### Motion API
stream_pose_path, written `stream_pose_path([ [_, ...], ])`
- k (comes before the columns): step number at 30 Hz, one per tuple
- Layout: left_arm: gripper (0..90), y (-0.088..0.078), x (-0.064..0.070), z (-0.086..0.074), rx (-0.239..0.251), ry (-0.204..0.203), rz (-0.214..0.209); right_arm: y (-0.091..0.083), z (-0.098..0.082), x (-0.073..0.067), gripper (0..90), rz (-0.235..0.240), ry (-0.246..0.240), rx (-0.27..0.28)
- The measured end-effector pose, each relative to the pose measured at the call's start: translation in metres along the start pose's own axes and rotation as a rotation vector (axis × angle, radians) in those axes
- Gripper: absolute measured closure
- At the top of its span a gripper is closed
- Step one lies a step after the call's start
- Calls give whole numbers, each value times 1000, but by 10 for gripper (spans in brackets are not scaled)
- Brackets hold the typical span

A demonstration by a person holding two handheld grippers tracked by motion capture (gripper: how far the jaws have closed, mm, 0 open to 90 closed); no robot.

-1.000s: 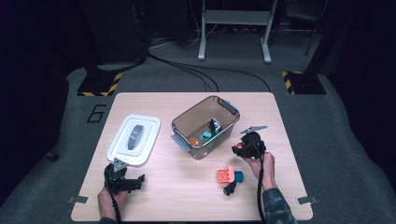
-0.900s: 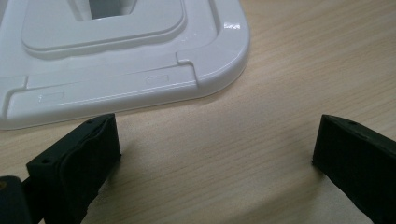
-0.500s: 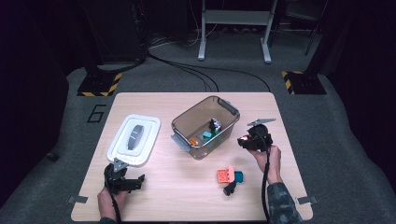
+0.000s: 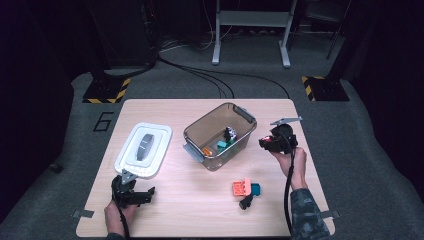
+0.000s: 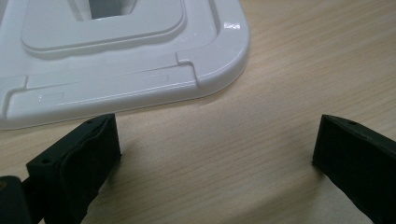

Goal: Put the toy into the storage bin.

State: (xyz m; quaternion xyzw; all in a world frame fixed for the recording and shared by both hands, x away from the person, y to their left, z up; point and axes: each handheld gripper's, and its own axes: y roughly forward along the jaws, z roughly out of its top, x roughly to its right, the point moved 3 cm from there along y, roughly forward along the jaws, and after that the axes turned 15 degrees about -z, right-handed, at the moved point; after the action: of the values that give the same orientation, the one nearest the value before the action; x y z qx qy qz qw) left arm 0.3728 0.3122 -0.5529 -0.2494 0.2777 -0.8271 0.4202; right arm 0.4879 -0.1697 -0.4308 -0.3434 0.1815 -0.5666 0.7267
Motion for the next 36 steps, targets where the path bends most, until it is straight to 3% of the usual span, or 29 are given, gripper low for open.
stream_pose_path([
  [15, 7, 0, 0, 0, -2, 6, -1, -10, 27, 5, 588, -24, -2, 19],
  [23, 7, 0, 0, 0, -2, 5, -1, -19, 50, 5, 588, -34, -21, 45],
  [29, 7, 0, 0, 0, -2, 7, 0, -22, 65, 3, 588, -27, -9, 58],
  [36, 7, 0, 0, 0, -2, 6, -1, -17, 77, -4, 588, -10, -35, 69],
])
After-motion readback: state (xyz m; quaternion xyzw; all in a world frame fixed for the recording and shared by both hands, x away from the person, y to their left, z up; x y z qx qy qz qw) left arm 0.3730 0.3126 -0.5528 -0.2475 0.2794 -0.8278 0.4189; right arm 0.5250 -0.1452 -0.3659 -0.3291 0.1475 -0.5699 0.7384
